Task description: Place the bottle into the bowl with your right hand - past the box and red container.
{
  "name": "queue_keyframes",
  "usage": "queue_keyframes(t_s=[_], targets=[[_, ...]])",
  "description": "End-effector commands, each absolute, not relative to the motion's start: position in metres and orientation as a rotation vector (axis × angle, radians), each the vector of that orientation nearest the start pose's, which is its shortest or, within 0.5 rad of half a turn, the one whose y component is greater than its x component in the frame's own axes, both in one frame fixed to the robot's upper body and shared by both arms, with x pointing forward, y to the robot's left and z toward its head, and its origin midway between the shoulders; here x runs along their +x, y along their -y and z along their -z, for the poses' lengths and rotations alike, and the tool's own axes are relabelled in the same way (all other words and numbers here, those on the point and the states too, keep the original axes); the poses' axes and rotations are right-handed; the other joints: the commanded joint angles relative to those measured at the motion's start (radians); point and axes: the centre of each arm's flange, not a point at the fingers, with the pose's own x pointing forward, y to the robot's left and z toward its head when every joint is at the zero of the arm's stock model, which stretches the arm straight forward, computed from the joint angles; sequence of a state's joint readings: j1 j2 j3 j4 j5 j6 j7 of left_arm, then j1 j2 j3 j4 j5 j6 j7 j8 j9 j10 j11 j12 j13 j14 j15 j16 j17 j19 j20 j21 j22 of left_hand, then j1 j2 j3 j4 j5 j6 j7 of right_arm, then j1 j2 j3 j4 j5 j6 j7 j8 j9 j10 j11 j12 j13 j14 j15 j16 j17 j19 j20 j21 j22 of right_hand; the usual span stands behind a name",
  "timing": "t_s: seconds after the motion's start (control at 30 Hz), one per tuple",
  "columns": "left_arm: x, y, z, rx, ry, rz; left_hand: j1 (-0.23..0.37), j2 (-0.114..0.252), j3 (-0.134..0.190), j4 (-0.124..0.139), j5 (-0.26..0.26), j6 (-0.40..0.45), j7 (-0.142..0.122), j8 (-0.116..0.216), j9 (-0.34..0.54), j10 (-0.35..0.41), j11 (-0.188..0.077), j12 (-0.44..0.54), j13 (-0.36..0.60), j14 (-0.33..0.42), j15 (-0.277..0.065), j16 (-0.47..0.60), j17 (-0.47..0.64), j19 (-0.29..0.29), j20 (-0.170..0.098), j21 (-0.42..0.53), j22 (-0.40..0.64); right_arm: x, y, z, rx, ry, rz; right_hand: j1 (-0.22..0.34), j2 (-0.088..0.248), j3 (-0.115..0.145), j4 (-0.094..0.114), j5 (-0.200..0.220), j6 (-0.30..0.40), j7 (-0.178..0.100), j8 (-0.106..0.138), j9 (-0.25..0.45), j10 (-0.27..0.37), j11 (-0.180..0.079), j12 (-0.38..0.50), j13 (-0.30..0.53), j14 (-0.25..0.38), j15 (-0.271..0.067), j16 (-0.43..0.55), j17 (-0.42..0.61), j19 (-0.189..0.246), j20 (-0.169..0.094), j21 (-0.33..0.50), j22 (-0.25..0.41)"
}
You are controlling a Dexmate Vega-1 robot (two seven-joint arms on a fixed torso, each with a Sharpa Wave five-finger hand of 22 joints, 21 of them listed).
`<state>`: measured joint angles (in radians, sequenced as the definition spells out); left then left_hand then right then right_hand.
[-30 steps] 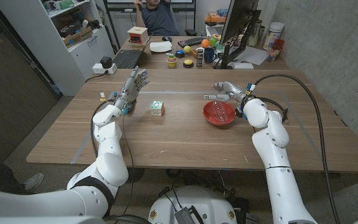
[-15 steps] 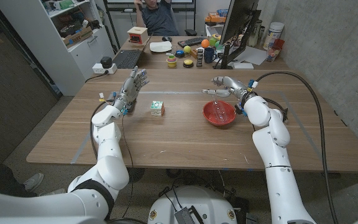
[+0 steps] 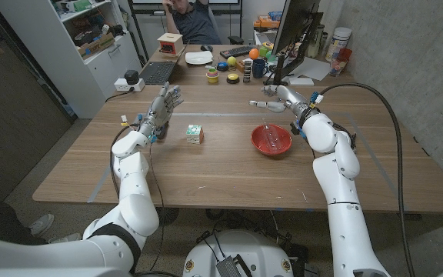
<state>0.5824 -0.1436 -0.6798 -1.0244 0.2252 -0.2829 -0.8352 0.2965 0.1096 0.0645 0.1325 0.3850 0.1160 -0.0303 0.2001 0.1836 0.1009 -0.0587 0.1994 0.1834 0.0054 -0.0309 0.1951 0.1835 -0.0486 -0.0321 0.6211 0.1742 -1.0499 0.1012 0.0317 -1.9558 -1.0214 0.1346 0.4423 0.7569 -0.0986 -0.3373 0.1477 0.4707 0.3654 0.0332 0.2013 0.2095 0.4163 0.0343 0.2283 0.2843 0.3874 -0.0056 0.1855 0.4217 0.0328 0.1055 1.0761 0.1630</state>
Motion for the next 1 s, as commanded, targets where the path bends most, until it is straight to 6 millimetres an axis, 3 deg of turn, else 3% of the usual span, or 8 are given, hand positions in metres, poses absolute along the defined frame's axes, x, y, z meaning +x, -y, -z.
queue_keyframes(t_s=[0.03,1.0], targets=[[0.677,-0.338,0.002,-0.024,0.672,0.322,-0.005,-0.001,-0.008,0.002,0.003,0.001,0.0,-0.001,0.004,0.004,0.002,0.0,0.005,0.008,-0.032,-0.006,0.002,0.003,-0.008,-0.001,0.006,0.53,0.179,-0.077,-1.028,0.755,0.066,-0.011,-0.002,-0.001,-0.001,0.004,0.008,0.002,0.009,0.001,0.006,0.004,0.007,0.001,0.001,-0.002,0.007,-0.003,0.005,0.006,-0.007,0.001],[0.676,-0.343,0.003,-0.03,0.676,0.313,-0.007,-0.007,-0.015,0.001,0.002,0.0,-0.002,-0.001,0.004,0.003,0.001,0.0,0.005,0.008,-0.033,-0.006,0.002,0.003,-0.007,-0.007,0.006,0.513,0.187,-0.099,-0.918,0.84,0.08,-0.06,-0.009,-0.006,0.006,0.005,-0.007,0.023,0.001,0.0,0.0,0.02,0.009,-0.008,0.001,0.013,0.011,-0.033,0.034,0.005,-0.044,0.002]])
